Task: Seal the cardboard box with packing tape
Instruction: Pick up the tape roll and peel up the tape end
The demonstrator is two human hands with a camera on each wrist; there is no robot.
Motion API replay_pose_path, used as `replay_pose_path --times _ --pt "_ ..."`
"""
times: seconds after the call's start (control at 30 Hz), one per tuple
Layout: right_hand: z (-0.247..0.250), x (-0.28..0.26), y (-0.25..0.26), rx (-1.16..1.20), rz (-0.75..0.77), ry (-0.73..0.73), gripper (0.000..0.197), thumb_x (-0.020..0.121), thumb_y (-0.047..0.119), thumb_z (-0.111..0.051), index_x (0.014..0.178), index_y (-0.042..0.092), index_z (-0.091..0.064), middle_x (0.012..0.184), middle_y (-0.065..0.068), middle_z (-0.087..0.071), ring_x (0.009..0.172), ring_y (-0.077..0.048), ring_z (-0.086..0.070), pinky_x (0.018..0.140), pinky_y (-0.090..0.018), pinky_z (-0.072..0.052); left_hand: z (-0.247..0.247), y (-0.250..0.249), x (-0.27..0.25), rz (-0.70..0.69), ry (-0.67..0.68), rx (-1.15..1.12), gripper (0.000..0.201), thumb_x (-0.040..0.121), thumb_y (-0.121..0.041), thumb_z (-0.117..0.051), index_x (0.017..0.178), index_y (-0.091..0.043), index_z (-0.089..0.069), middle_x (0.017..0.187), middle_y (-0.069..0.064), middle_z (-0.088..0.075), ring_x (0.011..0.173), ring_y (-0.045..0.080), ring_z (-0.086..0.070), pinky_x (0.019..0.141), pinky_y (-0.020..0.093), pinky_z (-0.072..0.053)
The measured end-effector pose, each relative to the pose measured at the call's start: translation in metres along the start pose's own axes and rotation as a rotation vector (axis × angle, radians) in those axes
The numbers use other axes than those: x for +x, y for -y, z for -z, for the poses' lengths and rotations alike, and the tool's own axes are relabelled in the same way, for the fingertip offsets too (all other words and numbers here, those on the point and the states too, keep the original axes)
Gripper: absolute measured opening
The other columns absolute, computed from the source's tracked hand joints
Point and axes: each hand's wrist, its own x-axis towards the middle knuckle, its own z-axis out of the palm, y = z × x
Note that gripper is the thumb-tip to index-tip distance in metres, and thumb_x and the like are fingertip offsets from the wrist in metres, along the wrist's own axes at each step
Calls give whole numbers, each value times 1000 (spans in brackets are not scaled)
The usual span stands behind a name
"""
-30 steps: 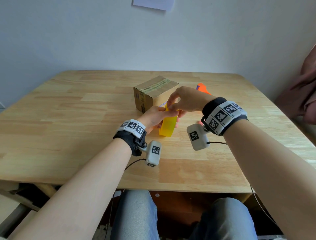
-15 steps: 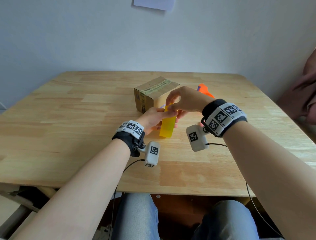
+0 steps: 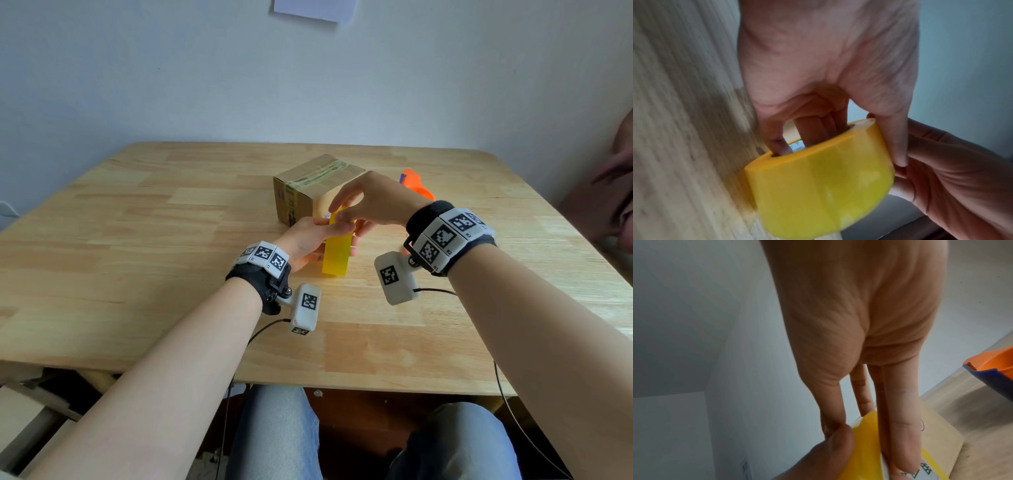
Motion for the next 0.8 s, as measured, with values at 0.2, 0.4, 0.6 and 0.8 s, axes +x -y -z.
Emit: replay_pose_path --times 0.2,0.4,0.6,0.8 --pt "0 0 2 -10 -3 4 11 89 18 -77 99 23 -76 106 0 -72 68 -22 -78 74 -45 -65 0 0 -3 2 27 -14 20 93 -29 -77 105 -14 -74 95 3 -83 94 26 -77 111 57 -47" --pt "0 -4 5 -6 -8 1 16 89 20 -78 103 26 -80 97 8 -75 65 -15 -78 72 -34 -65 1 3 -1 1 17 -5 20 91 -30 -78 103 -14 -76 99 6 -82 108 34 -75 113 60 -44" --pt "1 -4 4 -8 -18 -11 9 88 16 -77 94 21 -81 75 7 -78 65 -18 -78 71 -36 -66 2 6 2 7 11 -9 38 78 -39 -85 106 -15 -76 113 14 -80 120 39 -70 113 61 -43" --pt "3 0 7 -58 -8 8 4 87 21 -79 91 22 -76 103 0 -73 65 -21 -78 69 -44 -66 0 3 2 -6 33 44 43 77 -40 -85 111 -15 -76 110 10 -81 118 37 -71 113 60 -44"
